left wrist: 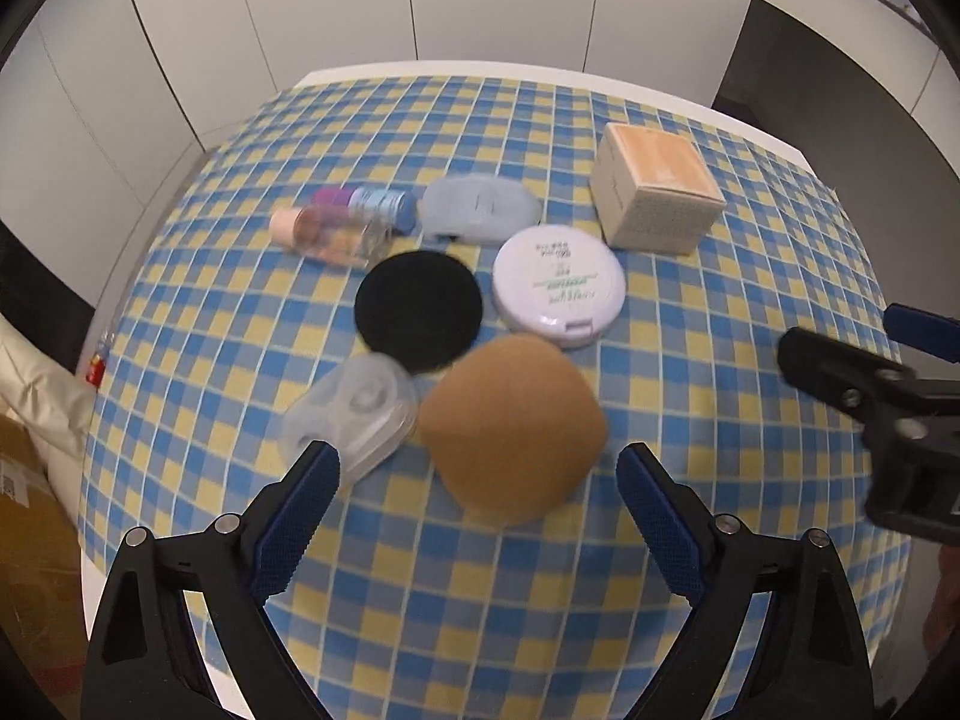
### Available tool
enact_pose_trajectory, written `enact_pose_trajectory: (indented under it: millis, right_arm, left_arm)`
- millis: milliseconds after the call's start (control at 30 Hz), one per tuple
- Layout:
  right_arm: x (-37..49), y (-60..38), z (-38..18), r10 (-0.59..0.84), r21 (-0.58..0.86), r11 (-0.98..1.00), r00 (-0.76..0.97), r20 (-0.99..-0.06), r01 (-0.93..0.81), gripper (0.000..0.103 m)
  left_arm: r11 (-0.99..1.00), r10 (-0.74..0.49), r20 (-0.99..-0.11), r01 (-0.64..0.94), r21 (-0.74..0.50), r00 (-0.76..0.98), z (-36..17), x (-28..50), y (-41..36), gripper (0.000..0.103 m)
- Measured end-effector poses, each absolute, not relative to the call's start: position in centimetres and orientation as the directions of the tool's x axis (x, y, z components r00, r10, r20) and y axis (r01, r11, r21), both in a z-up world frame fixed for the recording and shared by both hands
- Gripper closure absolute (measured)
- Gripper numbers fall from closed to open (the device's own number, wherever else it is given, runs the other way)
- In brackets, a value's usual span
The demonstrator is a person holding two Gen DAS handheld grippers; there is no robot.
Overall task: Organize objects
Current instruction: 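Move both tools over the checkered table toward the cosmetics, then grasp the tan makeup sponge with left tool while right tool grasps the peach box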
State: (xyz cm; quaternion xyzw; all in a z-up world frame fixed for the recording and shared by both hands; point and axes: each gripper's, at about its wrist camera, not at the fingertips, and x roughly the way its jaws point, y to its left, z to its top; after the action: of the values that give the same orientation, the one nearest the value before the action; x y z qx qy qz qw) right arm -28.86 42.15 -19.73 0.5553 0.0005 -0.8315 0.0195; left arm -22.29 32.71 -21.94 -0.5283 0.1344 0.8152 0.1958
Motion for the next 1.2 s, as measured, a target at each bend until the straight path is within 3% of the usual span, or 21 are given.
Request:
enact_pose_trajectory:
  millis: [133, 233, 300, 367, 500, 767, 833, 867, 967, 1000, 1033, 1100, 1133, 1167, 1200]
  right_arm:
    - [-30.0, 41.9, -20.6, -0.036, 0.025, -0.999, -0.378, -0.925, 0.032, 0.000]
    - [-30.9, 41.6, -20.9, -0.041, 0.031, -0.999, -0.378, -0.925, 0.033, 0.000]
    - [-31.6, 41.1, -21.0, -0.047, 0.036, -0.999, -0.383, -0.923, 0.036, 0.000]
    - [-32.3, 40.6, -21.0, -0.054, 0.042, -0.998, -0.388, -0.920, 0.039, 0.000]
    - [-33.9, 39.5, -20.8, -0.066, 0.054, -0.998, -0.404, -0.912, 0.042, 0.000]
    - [-37.6, 38.2, -21.5, -0.046, 0.048, -0.999, -0.405, -0.913, 0.006, 0.002]
    - [-38.0, 37.9, -21.9, -0.064, 0.062, -0.998, -0.386, -0.920, 0.017, 0.023]
    - [-38.0, 37.8, -22.1, -0.075, 0.070, -0.997, -0.373, -0.925, 0.027, 0.045]
    - [-37.4, 37.6, -21.8, -0.072, 0.057, -0.997, -0.398, -0.914, 0.051, 0.049]
    - [-37.0, 37.6, -21.6, -0.072, 0.051, -0.997, -0.409, -0.910, 0.062, 0.050]
    - [-36.8, 37.6, -21.5, -0.067, 0.045, -0.997, -0.414, -0.908, 0.064, 0.050]
    - [-36.0, 38.1, -21.3, -0.053, 0.033, -0.998, -0.417, -0.907, 0.055, 0.050]
    - [-35.8, 38.4, -21.4, -0.054, 0.038, -0.998, -0.410, -0.910, 0.048, 0.050]
    - [-35.5, 38.7, -21.4, -0.056, 0.043, -0.998, -0.402, -0.914, 0.041, 0.050]
    - [-35.2, 39.0, -21.5, -0.056, 0.046, -0.998, -0.395, -0.917, 0.034, 0.050]
  left_arm:
    - [-0.885, 0.178, -0.900, -0.465, 0.030, -0.397, -21.5, -22.6, 32.9, 0.034]
    - [-0.877, 0.204, -0.898, -0.481, 0.010, -0.390, -21.1, -23.0, 32.9, 0.070]
    - [-0.881, 0.213, -0.903, -0.473, -0.013, -0.373, -20.9, -23.5, 32.8, 0.070]
    - [-0.888, 0.222, -0.900, -0.459, -0.028, -0.376, -20.5, -23.9, 32.4, 0.081]
    - [-0.901, 0.234, -0.897, -0.429, -0.056, -0.374, -19.9, -24.2, 30.5, 0.081]
    - [-0.914, 0.251, -0.902, -0.392, -0.101, -0.352, -20.1, -24.7, 25.7, 0.097]
    - [-0.913, 0.264, -0.902, -0.391, -0.119, -0.342, -20.2, -24.6, 25.0, 0.099]
    - [-0.912, 0.265, -0.902, -0.391, -0.120, -0.342, -20.4, -24.5, 25.2, 0.100]
    - [-0.914, 0.272, -0.902, -0.384, -0.133, -0.336, -20.5, -24.5, 24.5, 0.100]
    - [-0.913, 0.283, -0.900, -0.381, -0.147, -0.330, -20.4, -24.5, 24.3, 0.099]
    - [-0.911, 0.293, -0.898, -0.381, -0.158, -0.328, -20.3, -24.5, 24.3, 0.090]
    - [-0.910, 0.283, -0.893, -0.392, -0.135, -0.350, -19.9, -24.4, 24.5, 0.052]
    - [-0.912, 0.263, -0.891, -0.396, -0.104, -0.371, -19.7, -24.3, 24.8, 0.020]
    - [-0.914, 0.244, -0.885, -0.398, -0.073, -0.397, -19.4, -24.1, 25.1, 0.003]
    - [-0.916, 0.223, -0.875, -0.399, -0.038, -0.429, -19.2, -23.9, 25.5, 0.002]
